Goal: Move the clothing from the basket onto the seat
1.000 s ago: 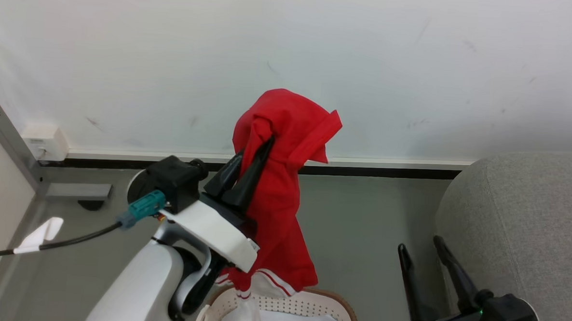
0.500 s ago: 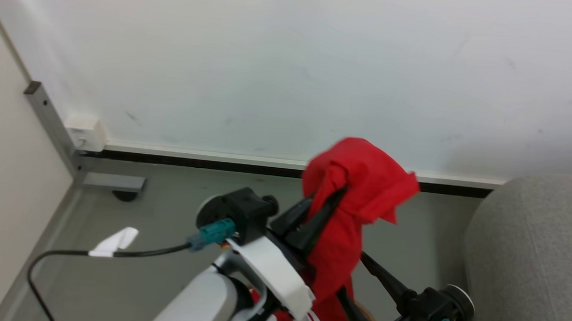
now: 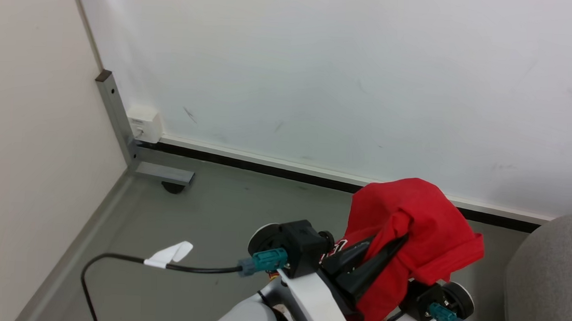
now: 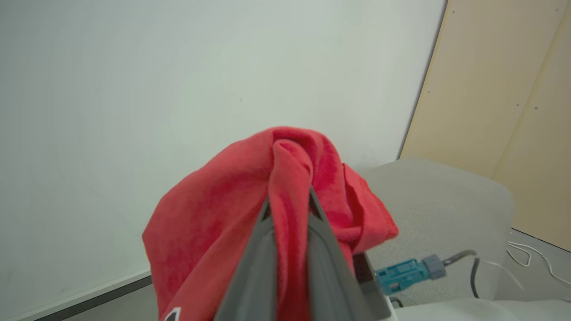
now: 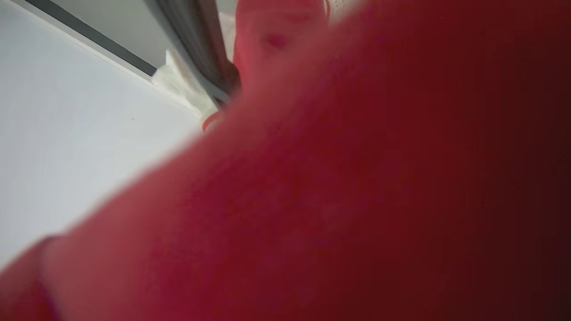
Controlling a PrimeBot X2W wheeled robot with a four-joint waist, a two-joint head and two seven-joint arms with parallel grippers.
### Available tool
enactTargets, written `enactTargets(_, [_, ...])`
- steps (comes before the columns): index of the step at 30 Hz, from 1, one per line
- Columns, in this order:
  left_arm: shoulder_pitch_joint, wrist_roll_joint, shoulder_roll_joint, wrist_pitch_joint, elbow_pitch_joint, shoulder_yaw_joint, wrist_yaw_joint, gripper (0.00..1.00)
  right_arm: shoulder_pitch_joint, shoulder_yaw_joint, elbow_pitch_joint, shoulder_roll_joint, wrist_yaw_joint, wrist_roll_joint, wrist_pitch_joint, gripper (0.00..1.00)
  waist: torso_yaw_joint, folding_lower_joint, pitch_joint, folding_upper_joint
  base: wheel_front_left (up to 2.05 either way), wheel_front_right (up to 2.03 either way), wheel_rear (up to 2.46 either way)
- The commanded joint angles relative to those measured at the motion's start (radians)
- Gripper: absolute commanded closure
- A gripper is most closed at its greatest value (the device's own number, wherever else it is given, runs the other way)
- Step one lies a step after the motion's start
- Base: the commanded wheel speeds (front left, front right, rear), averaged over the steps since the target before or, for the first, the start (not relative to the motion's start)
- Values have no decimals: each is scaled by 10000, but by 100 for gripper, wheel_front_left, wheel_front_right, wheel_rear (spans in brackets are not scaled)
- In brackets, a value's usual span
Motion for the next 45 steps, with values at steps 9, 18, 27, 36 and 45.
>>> enactTargets(9, [118, -173, 252, -165, 33, 380, 252, 100, -11, -169, -108, 78, -21, 246, -46, 100, 55, 0, 12, 0, 0, 0, 0])
enactTargets(18, [206, -261, 530, -385, 324, 763, 481, 100, 610, -545, -969, 101, -21, 265, -48, 100, -241, 0, 85, 0, 0, 0, 0])
enactTargets(27, [308, -335, 513, -347, 370, 592, 503, 0, 806, -1145, -1494, 123, -21, 1173, -49, 100, -725, 0, 173, 0, 0, 0, 0])
enactTargets(36, [529, -239, 629, -484, 297, 388, 568, 0, 806, -2230, -2131, -169, -21, 1653, -50, 100, -2268, 0, 487, 0, 0, 0, 0])
enactTargets(45, [460, 65, 780, -736, 401, 150, 547, 0, 919, -3355, -2661, -556, -21, 1687, -49, 100, -4409, 0, 1006, 0, 0, 0, 0])
